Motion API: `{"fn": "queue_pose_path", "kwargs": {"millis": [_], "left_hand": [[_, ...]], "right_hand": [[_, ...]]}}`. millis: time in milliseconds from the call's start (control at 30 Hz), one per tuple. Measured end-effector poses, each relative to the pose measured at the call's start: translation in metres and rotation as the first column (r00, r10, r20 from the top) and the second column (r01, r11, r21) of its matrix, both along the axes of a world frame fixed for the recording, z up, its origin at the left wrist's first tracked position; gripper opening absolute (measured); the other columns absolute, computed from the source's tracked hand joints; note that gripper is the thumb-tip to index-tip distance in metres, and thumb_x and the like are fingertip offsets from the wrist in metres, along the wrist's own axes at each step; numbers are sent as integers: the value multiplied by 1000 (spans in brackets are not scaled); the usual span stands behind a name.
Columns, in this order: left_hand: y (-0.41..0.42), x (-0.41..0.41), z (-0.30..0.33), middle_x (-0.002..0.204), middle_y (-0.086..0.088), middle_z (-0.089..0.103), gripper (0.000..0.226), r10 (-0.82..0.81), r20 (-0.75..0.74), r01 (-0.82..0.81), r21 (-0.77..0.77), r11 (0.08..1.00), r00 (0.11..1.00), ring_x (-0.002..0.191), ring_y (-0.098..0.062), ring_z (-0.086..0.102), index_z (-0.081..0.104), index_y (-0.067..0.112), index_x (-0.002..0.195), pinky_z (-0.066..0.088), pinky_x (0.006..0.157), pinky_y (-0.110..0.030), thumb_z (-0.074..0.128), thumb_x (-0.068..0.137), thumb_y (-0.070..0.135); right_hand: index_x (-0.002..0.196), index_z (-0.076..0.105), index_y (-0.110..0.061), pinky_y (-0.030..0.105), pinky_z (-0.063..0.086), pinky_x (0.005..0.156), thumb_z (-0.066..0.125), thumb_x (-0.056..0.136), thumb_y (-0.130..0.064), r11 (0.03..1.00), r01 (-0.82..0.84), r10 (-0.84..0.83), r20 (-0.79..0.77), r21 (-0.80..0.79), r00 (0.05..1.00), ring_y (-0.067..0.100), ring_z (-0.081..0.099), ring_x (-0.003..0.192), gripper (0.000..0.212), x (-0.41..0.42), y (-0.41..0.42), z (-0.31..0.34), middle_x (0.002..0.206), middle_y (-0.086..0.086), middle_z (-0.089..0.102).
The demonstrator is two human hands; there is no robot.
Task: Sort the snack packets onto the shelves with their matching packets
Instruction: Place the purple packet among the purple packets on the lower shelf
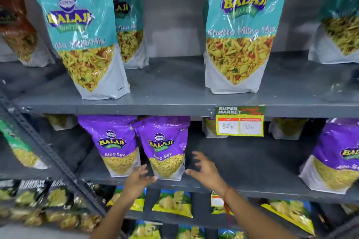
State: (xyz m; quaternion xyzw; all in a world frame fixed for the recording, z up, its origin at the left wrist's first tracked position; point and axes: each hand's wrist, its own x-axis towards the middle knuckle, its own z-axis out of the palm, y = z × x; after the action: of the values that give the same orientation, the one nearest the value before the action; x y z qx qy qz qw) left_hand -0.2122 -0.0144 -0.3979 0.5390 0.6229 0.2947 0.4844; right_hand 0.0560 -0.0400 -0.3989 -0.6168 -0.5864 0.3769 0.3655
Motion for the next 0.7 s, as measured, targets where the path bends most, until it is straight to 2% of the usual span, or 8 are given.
{"fn": "queue_pose_path", "kwargs": {"millis": [67,100,167,267,333,400,567,700], "left_hand": [[11,4,-6,140,-14,53,100,-29,-6,29,-9,1000,1000,110,-20,56,38,12,145,51,92,-40,88,60,33],[14,6,-8,136,-9,55,93,-44,1,44,5,999,999,111,-17,56,38,17,144,51,90,-37,86,65,31],[18,13,-8,122,-1,62,68,-61,18,60,38,997,998,111,-16,59,43,22,136,52,82,-29,78,79,15],[23,21,-12,104,4,71,45,-20,43,16,107,994,999,108,-23,67,57,21,119,57,70,-22,75,81,6],[22,24,-14,99,4,75,41,-30,47,24,119,993,998,102,-25,70,60,21,112,59,73,-24,78,78,8],[19,31,-16,98,-1,78,49,-25,44,20,121,992,999,99,-23,73,62,22,114,59,79,-29,83,70,23],[11,72,-19,96,1,79,63,-93,10,90,139,986,996,89,-5,74,60,32,116,56,79,-24,76,59,55],[0,116,-25,97,3,79,62,-116,-2,114,185,976,993,86,-4,74,60,35,118,58,82,-33,76,62,58]], "right_hand": [[150,33,-13,34,48,104,84,72,-25,988,-47,38,-59,-146,998,20,53,125,94,-14,21,-23,134,-3,46],[150,32,-15,39,47,107,85,69,-30,981,-48,34,-79,-186,996,21,52,130,98,-18,28,-34,139,-4,46],[138,45,-22,47,50,104,82,62,-38,973,-65,40,-116,-222,993,23,59,125,86,-19,43,-66,139,0,58],[109,55,-26,53,52,98,79,59,-40,969,-91,48,-188,-228,981,22,68,111,58,-23,45,-80,121,5,70],[102,56,-30,51,53,98,78,58,-40,977,-46,-2,-223,-208,975,21,69,109,51,-23,36,-63,120,5,71],[104,57,-37,45,54,99,78,59,-41,984,-18,-25,-235,-177,972,20,69,110,50,-15,28,-53,121,3,71],[111,57,-39,42,56,97,83,61,-42,989,49,-81,-232,-142,969,20,70,109,57,28,8,-46,123,-1,71],[116,57,-33,35,57,94,83,75,-18,978,127,-160,-202,-167,966,20,70,108,51,71,-12,-35,120,1,72]]}}
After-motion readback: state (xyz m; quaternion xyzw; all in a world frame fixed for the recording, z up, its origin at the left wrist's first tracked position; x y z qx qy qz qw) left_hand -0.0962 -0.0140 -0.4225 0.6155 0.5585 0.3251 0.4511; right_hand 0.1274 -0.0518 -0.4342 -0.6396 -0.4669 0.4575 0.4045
